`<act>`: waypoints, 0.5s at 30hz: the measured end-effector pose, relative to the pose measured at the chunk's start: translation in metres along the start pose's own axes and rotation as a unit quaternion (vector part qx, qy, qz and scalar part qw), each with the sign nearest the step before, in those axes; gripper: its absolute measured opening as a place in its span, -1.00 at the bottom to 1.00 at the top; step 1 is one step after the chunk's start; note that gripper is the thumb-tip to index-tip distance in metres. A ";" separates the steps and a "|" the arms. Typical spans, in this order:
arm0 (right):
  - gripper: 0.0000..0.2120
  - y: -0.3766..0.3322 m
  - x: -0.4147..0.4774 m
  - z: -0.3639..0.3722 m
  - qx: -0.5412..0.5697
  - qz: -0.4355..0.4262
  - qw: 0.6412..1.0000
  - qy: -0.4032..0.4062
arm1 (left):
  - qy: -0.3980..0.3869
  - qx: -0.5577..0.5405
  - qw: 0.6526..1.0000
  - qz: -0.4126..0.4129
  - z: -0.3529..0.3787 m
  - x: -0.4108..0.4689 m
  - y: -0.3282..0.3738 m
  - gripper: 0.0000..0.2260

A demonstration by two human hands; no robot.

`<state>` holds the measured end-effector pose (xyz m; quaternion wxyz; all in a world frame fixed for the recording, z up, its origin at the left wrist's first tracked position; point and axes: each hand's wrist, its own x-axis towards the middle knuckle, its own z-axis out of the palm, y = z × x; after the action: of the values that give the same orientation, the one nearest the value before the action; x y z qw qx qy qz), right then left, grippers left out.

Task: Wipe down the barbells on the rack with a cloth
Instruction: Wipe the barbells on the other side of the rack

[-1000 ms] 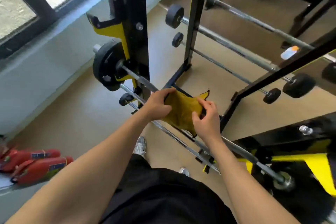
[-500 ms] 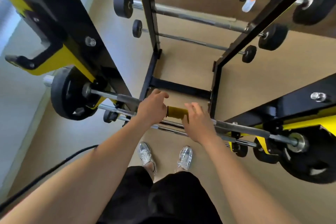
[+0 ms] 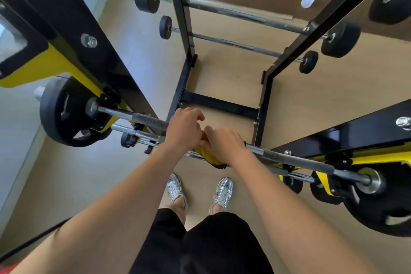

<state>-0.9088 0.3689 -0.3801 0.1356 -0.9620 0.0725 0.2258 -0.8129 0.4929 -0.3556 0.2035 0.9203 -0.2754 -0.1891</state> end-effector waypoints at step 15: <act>-0.79 -0.039 0.030 0.001 -0.051 -0.058 0.996 -0.038 | -0.021 -0.069 0.996 -0.058 -0.011 0.013 -0.002 -0.64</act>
<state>-0.8748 0.4045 -0.3860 0.1021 -0.9608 -0.0005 0.2576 -0.7966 0.4900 -0.3506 0.2492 0.9144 -0.2119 -0.2385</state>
